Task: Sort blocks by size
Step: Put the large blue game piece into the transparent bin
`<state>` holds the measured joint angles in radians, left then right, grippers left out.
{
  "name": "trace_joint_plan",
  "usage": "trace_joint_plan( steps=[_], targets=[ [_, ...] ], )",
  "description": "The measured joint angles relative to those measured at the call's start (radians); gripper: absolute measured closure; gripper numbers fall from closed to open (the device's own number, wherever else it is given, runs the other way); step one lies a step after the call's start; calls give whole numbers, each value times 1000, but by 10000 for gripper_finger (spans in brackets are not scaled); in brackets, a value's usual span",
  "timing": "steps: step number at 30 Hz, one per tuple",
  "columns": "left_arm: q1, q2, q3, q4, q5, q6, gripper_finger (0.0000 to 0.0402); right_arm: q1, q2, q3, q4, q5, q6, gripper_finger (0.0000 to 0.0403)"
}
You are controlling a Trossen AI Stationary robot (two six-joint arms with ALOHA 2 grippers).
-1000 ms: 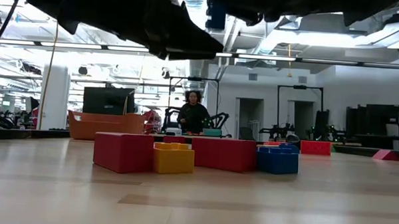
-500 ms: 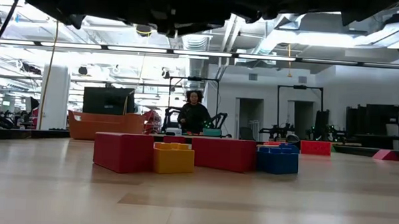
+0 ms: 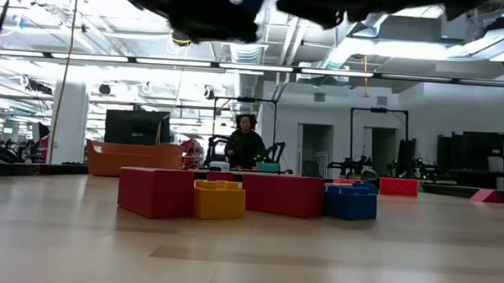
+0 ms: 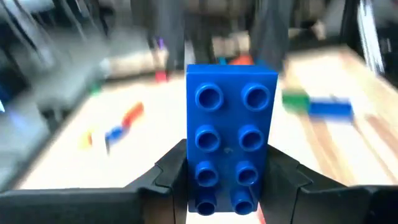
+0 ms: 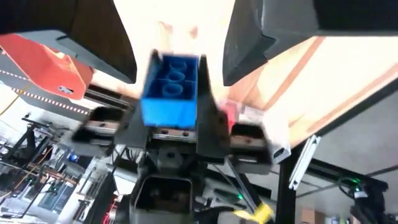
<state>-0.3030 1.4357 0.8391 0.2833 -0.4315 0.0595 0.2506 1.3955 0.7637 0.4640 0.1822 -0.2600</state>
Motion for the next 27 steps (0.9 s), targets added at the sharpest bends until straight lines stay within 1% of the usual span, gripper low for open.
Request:
trace_joint_plan(
  steps=[2,4,5,7,9,11,14,18,22,25,27],
  targets=[
    [-3,-78,56,-290,70,-124,273,7,-39,0,-76,0,8,133],
    [-4,-145,114,-560,217,-272,273,12,-59,0,-135,0,40,132],
    [-7,-172,134,-666,293,-356,273,12,-62,0,-166,1,57,132],
    [-30,-222,149,-825,418,-548,273,6,-57,0,-207,3,93,132],
    [-72,-261,141,-929,524,-744,273,-2,-35,0,-242,26,121,132],
    [-142,-293,127,-1000,566,-932,273,-13,-4,0,-276,43,131,132],
    [-267,-308,115,-1100,566,-1188,266,-25,37,-1,-290,57,129,132],
    [-417,-290,77,-1109,568,-1501,246,-42,60,-1,-297,58,121,132],
    [-519,-257,24,-1111,595,-1675,239,-51,48,-1,-304,60,121,132],
    [-547,-238,-14,-1111,625,-1755,236,-45,41,0,-296,59,126,132],
    [-550,-231,-27,-1101,648,-1773,232,-38,34,0,-319,59,128,132]
  ],
)
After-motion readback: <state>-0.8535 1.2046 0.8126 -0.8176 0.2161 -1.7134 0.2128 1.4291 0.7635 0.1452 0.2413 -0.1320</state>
